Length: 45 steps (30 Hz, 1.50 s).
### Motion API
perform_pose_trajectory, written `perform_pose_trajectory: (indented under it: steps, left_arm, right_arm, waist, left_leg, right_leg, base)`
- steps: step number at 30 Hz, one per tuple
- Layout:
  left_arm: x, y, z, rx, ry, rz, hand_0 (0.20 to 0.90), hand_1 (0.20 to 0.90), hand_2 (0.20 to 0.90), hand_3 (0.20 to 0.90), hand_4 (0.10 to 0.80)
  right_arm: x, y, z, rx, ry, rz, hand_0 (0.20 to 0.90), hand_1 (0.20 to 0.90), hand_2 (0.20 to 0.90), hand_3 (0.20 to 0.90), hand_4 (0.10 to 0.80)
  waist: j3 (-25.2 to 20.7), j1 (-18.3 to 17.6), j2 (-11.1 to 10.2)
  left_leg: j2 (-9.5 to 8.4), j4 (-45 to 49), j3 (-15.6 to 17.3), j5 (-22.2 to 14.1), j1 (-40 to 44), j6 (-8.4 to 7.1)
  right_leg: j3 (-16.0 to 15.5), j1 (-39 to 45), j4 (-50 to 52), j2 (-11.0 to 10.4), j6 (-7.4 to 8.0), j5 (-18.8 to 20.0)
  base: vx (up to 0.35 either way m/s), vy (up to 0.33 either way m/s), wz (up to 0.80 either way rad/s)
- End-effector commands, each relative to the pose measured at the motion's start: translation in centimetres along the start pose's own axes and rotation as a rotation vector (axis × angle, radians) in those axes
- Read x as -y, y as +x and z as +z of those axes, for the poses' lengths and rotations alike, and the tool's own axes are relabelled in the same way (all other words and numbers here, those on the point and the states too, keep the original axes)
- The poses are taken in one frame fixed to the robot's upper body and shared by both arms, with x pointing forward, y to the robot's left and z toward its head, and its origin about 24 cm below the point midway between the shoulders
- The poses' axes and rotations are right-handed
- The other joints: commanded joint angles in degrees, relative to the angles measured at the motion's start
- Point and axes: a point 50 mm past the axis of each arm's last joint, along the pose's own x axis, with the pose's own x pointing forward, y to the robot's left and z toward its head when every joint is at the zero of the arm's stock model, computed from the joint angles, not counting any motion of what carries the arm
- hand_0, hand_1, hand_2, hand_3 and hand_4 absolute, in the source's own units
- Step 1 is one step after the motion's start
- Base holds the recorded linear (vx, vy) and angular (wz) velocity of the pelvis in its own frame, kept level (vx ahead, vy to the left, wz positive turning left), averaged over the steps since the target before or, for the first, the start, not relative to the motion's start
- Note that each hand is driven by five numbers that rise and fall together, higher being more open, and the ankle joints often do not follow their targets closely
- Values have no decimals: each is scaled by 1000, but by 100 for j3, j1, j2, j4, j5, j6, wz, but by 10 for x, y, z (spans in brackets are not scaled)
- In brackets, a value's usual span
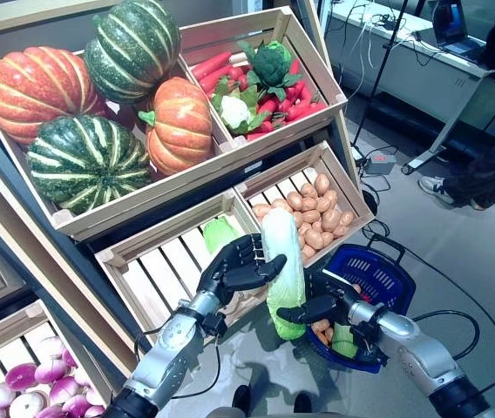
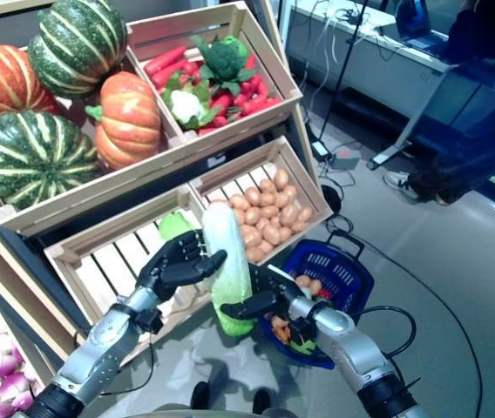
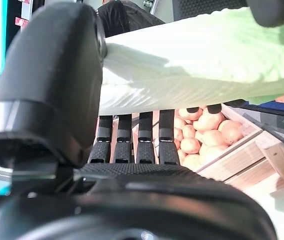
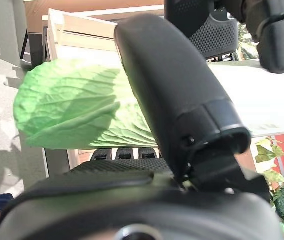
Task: Put vegetables into the basket
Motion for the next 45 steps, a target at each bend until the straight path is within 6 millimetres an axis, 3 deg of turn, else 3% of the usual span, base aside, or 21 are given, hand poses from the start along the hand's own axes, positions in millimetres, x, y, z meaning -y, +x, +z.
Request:
perform_pose_trajectory:
  steps: [1, 15, 16, 17, 18, 25, 32, 36, 45]
  left_arm:
    - [28, 18, 69, 432, -124, -136, 300, 300, 300, 300, 400]
    - [32, 19, 66, 378, -99, -175, 300, 300, 300, 300, 400]
    - [31, 19, 65, 368, -81, -178, 453, 453, 453, 453, 502]
    - [31, 19, 65, 366, -76, -177, 733, 733, 733, 733, 689]
    - [29, 19, 64, 358, -73, -172, 900, 900, 900, 900, 800]
    - [23, 17, 66, 349, -6, -145, 900, 900, 900, 900, 800]
    - [9, 14, 65, 305, 47, -99, 900, 900, 900, 900, 800]
    - [-7, 9, 61, 282, 51, 11, 900, 900, 900, 900, 800]
    - [-30, -3, 63, 319, 47, 168, 900, 900, 900, 900, 800]
  right_arm:
    - [-29, 10, 2, 63, 82, 113, 300, 300, 300, 300, 400]
    - [-28, 11, 3, 77, 81, 95, 300, 300, 300, 300, 400]
    - [-28, 10, 4, 82, 82, 93, 300, 300, 300, 300, 400]
    - [-28, 10, 4, 84, 83, 89, 300, 300, 300, 300, 400]
    - [-26, 9, 4, 86, 83, 77, 300, 300, 300, 300, 400]
    - [-18, 3, 12, 165, 88, 22, 300, 300, 300, 300, 400]
    - [5, -14, 29, 278, 64, -81, 300, 300, 300, 300, 400]
    - [22, -28, 46, 417, 92, -222, 300, 300, 300, 300, 400]
    - [54, -56, 56, 662, 250, -543, 300, 300, 300, 300, 400]
  waist:
    - [-498, 74, -224]
    - [-517, 68, -201]
    - [-525, 66, -196]
    - [-529, 65, -194]
    - [-539, 65, -189]
    - [-530, 55, -169]
    - [-520, 22, -139]
    - [-506, 2, -131]
    - [-434, -19, -117]
  left_leg:
    - [-48, 4, -59, -140, -148, 70]
    - [-44, 4, -51, -134, -158, 74]
    - [-46, 4, -50, -134, -155, 74]
    - [-46, 4, -48, -135, -154, 74]
    - [-46, 4, -44, -137, -151, 72]
    - [-39, 4, -30, -145, -132, 76]
    - [-33, 4, -10, -137, -140, 68]
    - [-35, 4, -7, -145, -142, 74]
    - [-25, 4, 18, -177, -166, 87]
  right_leg:
    - [-19, -107, 5, -470, 193, 396]
    - [2, -122, 5, -478, 198, 405]
    - [6, -119, 5, -480, 200, 403]
    - [5, -115, 5, -481, 202, 400]
    - [7, -114, 5, -484, 205, 397]
    - [27, -113, 5, -489, 216, 408]
    - [53, -126, 5, -470, 232, 418]
    - [75, -140, 5, -456, 236, 427]
    - [106, -170, 5, -402, 201, 401]
  base:
    - [0, 0, 0]
    - [0, 0, 0]
    - [0, 0, 0]
    - [0, 0, 0]
    - [0, 0, 0]
    - [0, 0, 0]
    - [0, 0, 0]
    - [0, 0, 0]
    - [0, 0, 0]
